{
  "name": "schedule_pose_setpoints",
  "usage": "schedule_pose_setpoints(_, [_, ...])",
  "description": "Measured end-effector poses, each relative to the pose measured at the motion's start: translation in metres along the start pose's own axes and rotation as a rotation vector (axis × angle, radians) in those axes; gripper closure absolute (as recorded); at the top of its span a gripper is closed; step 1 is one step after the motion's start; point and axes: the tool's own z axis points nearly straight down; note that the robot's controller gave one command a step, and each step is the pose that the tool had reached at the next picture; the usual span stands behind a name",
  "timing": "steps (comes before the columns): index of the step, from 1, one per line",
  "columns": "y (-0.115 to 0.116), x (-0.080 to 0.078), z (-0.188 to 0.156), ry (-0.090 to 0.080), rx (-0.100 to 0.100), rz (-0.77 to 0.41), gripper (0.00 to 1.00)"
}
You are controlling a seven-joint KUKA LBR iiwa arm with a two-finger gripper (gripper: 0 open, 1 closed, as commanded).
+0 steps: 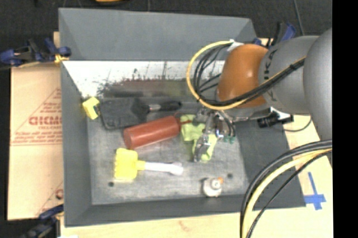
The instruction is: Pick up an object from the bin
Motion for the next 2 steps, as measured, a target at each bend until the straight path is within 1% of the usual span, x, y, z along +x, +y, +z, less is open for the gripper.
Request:
schedule_pose_setpoints(1, [-0.0059, -0.0136, 0.0008, -0.008, -0.002, 0.149, 1.00])
schedule_pose_setpoints(2, [-0.0059, -0.0136, 0.0008, -0.008, -0.001, 0.149, 1.00])
